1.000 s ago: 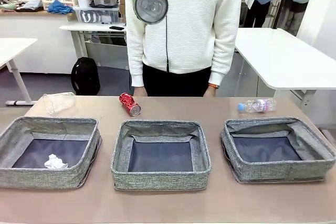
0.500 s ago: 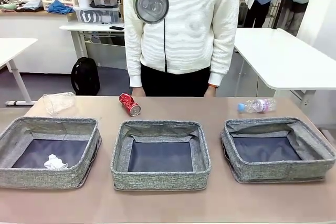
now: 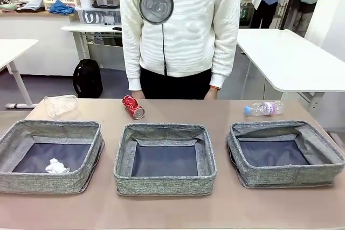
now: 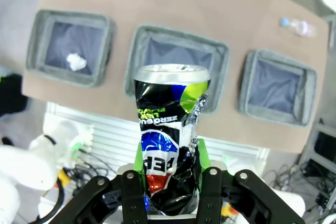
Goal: Sort the waste into the appropriate baskets.
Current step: Place the picked waste into the Fabric basket indicated by the person.
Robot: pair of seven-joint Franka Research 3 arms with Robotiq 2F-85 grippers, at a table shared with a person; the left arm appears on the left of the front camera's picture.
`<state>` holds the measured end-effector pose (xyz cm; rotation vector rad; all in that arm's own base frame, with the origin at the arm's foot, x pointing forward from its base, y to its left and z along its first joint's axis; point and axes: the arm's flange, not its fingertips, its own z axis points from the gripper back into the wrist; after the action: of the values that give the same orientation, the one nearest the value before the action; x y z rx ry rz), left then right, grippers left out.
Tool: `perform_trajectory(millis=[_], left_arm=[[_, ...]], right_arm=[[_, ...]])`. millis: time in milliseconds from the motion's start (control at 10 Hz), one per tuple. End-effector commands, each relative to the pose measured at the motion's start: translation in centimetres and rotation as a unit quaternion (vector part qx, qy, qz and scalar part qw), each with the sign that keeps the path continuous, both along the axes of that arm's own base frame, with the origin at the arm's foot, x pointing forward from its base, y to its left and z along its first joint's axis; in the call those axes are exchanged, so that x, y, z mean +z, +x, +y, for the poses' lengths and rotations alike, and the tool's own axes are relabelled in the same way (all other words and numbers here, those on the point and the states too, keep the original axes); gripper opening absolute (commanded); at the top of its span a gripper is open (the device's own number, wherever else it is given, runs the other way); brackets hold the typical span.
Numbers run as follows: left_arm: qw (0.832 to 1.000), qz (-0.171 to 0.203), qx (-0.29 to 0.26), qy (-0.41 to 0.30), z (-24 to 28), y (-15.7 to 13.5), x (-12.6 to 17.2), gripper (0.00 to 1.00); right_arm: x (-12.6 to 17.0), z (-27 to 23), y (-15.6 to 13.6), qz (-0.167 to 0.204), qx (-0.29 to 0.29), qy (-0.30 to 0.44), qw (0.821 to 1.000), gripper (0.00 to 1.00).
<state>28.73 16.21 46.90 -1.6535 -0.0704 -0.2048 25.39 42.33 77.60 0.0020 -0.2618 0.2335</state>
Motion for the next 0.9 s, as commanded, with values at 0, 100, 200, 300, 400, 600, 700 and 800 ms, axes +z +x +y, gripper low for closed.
perform_trajectory(millis=[0, 100, 200, 300, 400, 600, 700, 800], left_arm=[[1.000, 0.000, 0.004, -0.006, 0.25, -0.01, 0.31, 1.00], [1.000, 0.000, 0.004, -0.006, 0.25, -0.01, 0.31, 1.00], [1.000, 0.000, 0.004, -0.006, 0.25, -0.01, 0.31, 1.00], [1.000, 0.000, 0.004, -0.006, 0.25, -0.01, 0.31, 1.00], [1.000, 0.000, 0.004, -0.006, 0.25, -0.01, 0.31, 1.00], [1.000, 0.000, 0.004, -0.006, 0.25, -0.01, 0.31, 1.00], [1.000, 0.000, 0.004, -0.006, 0.25, -0.01, 0.31, 1.00], [1.000, 0.000, 0.004, -0.006, 0.25, -0.01, 0.31, 1.00]], right_arm=[[-0.35, -0.17, -0.13, -0.009, -0.002, -0.006, 1.000, 0.41], [-0.35, -0.17, -0.13, -0.009, -0.002, -0.006, 1.000, 0.41], [-0.35, -0.17, -0.13, -0.009, -0.002, -0.006, 1.000, 0.41], [-0.35, -0.17, -0.13, -0.009, -0.002, -0.006, 1.000, 0.41], [-0.35, -0.17, -0.13, -0.009, -0.002, -0.006, 1.000, 0.41], [-0.35, -0.17, -0.13, -0.009, -0.002, -0.006, 1.000, 0.41], [-0.35, -0.17, -0.13, -0.009, -0.002, -0.006, 1.000, 0.41], [-0.35, -0.17, -0.13, -0.009, -0.002, -0.006, 1.000, 0.41]])
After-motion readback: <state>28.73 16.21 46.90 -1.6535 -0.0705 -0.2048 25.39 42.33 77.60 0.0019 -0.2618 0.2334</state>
